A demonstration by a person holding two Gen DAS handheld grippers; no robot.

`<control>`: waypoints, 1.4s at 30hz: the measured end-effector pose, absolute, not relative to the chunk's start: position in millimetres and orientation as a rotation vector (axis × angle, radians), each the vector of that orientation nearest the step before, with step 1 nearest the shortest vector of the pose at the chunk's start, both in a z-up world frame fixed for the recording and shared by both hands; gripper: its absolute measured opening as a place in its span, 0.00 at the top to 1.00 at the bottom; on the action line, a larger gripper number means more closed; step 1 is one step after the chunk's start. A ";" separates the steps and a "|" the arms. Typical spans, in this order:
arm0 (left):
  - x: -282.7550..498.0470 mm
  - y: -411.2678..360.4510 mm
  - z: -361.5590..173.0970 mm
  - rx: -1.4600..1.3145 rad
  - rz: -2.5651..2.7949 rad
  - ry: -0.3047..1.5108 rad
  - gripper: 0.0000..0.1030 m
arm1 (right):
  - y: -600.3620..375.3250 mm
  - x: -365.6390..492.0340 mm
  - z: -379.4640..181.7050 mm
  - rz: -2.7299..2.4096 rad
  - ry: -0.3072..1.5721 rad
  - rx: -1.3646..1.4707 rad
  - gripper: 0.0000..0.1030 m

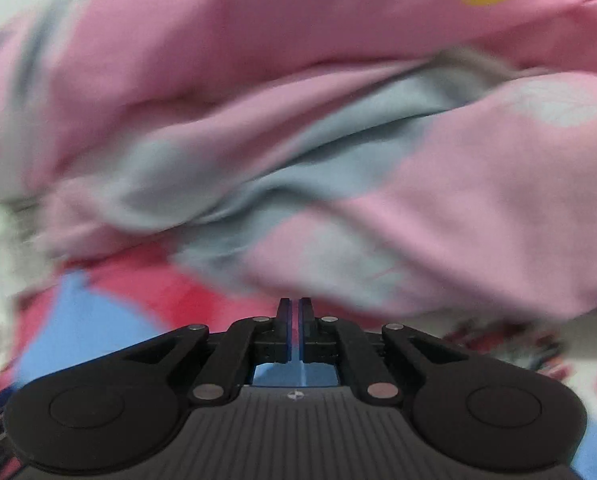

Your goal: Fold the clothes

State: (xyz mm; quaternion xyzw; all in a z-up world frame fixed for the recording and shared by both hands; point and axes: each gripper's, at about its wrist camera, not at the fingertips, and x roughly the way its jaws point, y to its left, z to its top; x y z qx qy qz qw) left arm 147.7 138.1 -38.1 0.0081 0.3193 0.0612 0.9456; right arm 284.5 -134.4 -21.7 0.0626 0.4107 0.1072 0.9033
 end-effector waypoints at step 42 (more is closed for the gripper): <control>151.6 45.1 -36.4 0.134 -0.084 0.629 0.84 | -344.4 143.1 -16.1 0.063 0.830 -0.131 0.60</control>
